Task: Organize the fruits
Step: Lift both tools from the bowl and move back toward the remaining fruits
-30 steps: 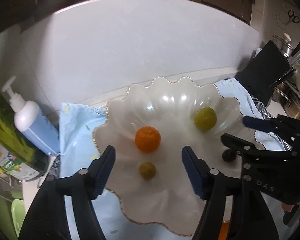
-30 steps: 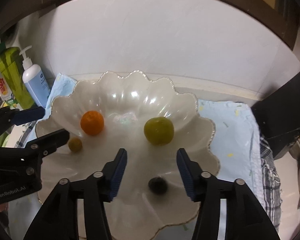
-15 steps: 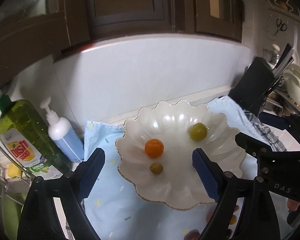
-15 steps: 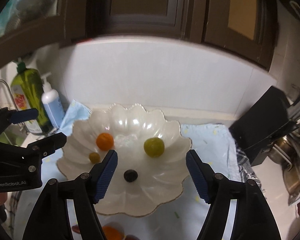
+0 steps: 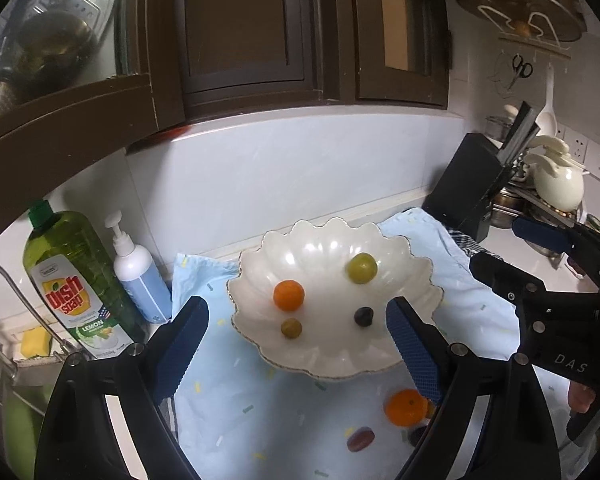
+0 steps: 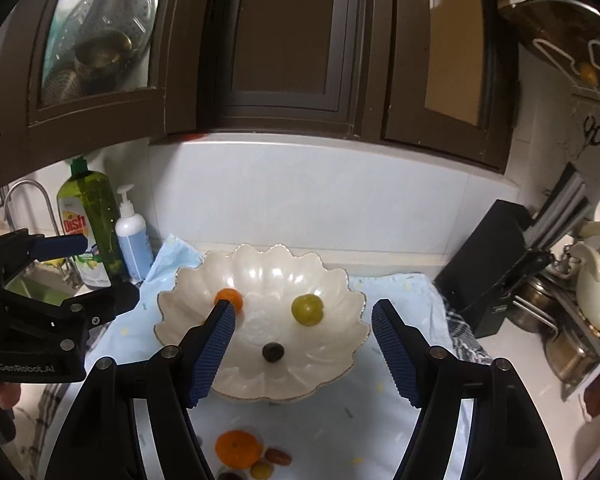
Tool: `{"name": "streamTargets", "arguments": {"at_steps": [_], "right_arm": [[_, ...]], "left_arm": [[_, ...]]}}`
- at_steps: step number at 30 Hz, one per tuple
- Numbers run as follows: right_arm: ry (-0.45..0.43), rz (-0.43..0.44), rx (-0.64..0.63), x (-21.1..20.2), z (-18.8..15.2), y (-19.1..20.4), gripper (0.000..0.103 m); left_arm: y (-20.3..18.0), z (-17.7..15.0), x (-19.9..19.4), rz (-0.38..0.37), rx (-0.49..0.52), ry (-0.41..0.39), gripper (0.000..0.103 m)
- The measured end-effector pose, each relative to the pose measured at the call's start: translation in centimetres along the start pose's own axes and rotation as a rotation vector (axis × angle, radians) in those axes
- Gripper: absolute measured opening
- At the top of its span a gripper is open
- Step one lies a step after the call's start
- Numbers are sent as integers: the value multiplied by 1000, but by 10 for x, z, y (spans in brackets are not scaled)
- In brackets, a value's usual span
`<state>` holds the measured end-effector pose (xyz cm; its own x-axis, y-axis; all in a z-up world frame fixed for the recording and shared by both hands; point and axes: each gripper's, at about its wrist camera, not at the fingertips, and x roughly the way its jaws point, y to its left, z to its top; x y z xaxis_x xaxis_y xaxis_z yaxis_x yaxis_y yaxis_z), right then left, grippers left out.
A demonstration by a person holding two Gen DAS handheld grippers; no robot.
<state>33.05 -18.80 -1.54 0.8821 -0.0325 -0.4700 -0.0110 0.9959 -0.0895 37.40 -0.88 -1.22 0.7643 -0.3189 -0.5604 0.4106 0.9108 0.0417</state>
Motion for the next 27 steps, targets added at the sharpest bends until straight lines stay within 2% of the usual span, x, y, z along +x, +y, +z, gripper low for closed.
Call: {"name": "streamTargets", "arguments": {"at_steps": [4, 11, 27], "right_arm": [[-5, -3, 1, -14, -7, 4, 72], [-10, -16, 1, -30, -22, 12, 72], [52, 7, -3, -47, -60, 29, 72]], "left_arm": [[-2, -8, -14, -21, 4, -8, 91], [-8, -23, -28, -10, 50, -13, 91], [-18, -71, -25, -75, 116, 85, 91]]}}
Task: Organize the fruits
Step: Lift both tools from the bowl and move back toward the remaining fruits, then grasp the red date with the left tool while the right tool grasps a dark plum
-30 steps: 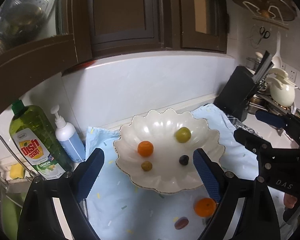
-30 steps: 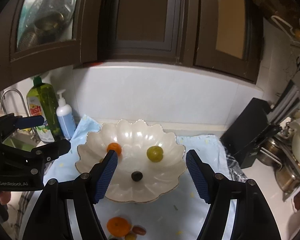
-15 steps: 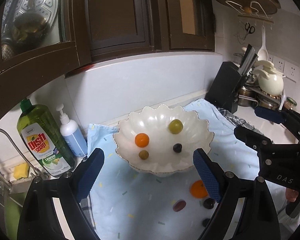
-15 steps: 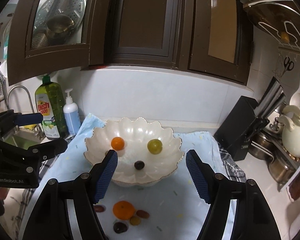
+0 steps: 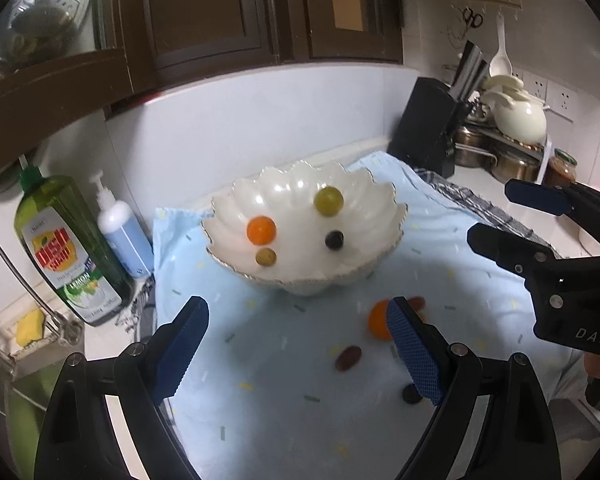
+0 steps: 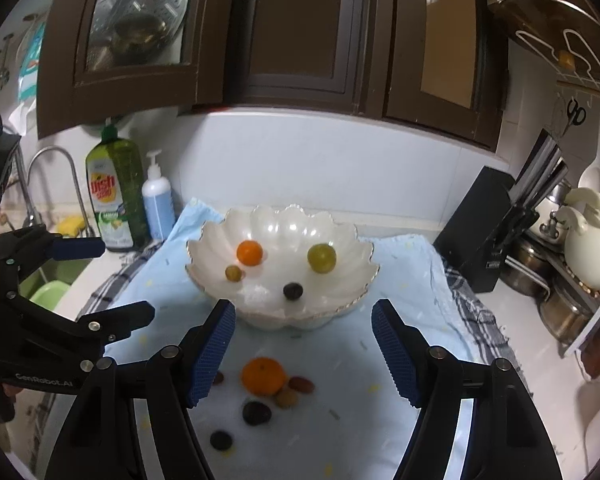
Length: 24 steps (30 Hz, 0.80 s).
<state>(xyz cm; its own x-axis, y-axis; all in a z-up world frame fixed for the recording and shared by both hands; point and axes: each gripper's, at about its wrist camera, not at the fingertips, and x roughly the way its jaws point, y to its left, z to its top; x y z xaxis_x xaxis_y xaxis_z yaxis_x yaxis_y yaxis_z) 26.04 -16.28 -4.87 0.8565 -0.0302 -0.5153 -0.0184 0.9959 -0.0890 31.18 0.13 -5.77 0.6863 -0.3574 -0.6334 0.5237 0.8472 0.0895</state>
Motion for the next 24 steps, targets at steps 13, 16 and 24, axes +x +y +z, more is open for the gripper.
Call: {"name": "streamTargets", "arguments": {"at_steps": [13, 16, 24], "right_arm": [[125, 37, -33, 18, -41, 15, 71], [155, 58, -30, 25, -47, 17, 68], [242, 92, -33, 47, -65, 23, 58]], "left_arm": [[-11, -32, 19, -46, 94, 42, 83], [-12, -37, 29, -69, 110, 60, 78], [-16, -50, 56, -118, 144, 106, 63]]}}
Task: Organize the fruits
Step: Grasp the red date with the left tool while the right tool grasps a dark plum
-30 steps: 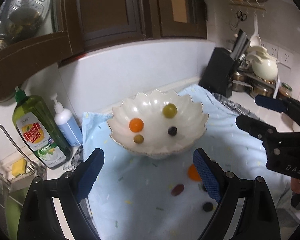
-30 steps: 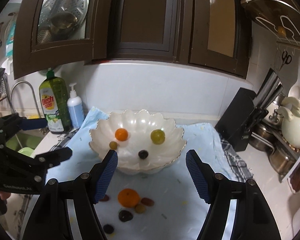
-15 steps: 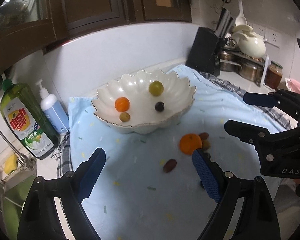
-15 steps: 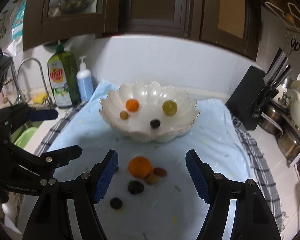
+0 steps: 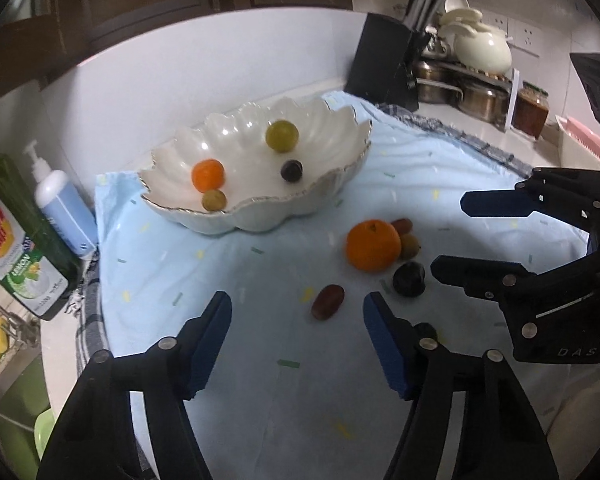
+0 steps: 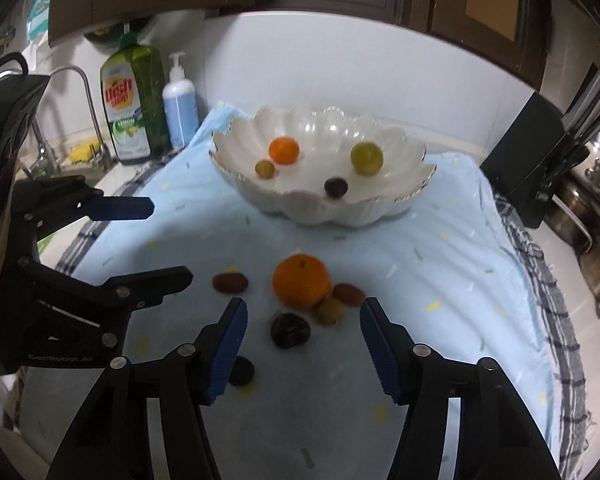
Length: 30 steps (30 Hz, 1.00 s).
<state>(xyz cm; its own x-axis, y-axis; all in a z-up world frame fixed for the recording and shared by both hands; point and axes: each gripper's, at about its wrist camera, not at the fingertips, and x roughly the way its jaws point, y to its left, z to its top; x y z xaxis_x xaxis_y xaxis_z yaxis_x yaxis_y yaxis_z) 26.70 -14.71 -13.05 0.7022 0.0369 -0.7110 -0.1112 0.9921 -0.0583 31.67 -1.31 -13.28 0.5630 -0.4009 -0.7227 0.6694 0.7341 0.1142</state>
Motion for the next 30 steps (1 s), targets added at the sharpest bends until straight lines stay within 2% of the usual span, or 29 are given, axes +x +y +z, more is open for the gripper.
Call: {"name": "streamTargets", "arguments": {"at_steps": [13, 26, 30], "right_arm": [[108, 52, 11, 34, -12, 1, 47], [132, 73, 5, 48, -12, 2, 37], [139, 68, 3, 51, -13, 2, 31]], "left_arm": [[-7, -1, 35, -90, 4, 47, 47], [-6, -3, 56, -109, -36, 102, 30], [-5, -4, 60, -112, -46, 112, 24]]}}
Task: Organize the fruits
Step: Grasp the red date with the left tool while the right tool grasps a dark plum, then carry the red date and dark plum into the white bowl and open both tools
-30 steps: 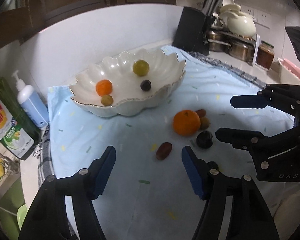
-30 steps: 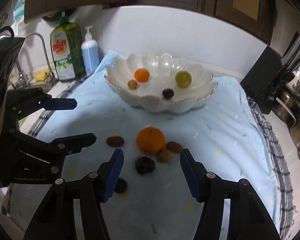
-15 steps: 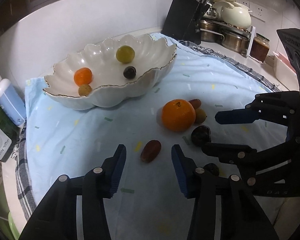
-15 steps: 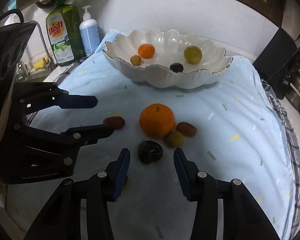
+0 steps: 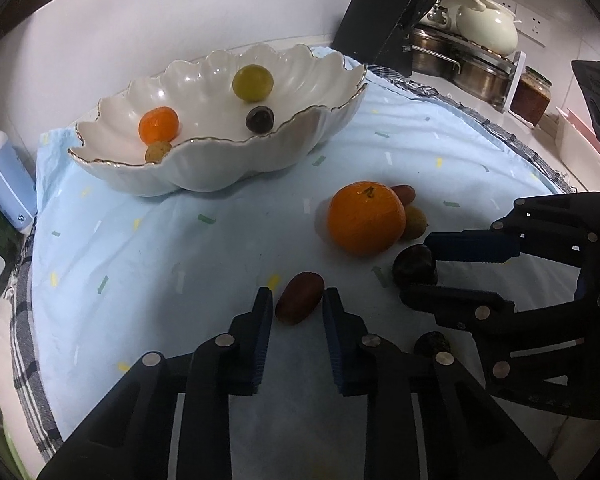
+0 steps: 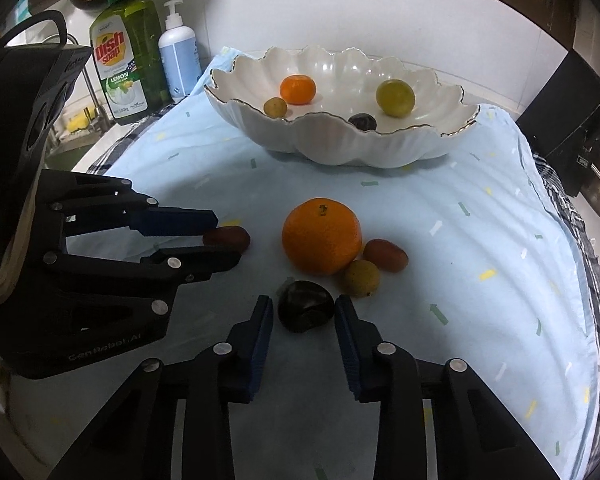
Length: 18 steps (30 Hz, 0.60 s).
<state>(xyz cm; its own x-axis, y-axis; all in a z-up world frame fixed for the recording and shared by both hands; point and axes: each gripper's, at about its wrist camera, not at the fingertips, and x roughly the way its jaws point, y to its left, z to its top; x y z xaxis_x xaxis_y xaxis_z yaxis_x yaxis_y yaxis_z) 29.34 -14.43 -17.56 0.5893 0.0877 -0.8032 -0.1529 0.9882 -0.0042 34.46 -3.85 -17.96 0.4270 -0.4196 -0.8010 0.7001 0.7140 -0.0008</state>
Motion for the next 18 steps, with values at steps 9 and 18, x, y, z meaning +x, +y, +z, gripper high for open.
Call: {"name": "streamTargets", "arguments": {"at_steps": [9, 18], "right_arm": [[-8, 6, -10, -3, 0, 3, 30], [-49, 7, -1, -19, 4, 0, 30]], "left_arm": [[-6, 1, -8, 16, 16, -25, 20], [-6, 8, -28, 41, -10, -73, 20]]}}
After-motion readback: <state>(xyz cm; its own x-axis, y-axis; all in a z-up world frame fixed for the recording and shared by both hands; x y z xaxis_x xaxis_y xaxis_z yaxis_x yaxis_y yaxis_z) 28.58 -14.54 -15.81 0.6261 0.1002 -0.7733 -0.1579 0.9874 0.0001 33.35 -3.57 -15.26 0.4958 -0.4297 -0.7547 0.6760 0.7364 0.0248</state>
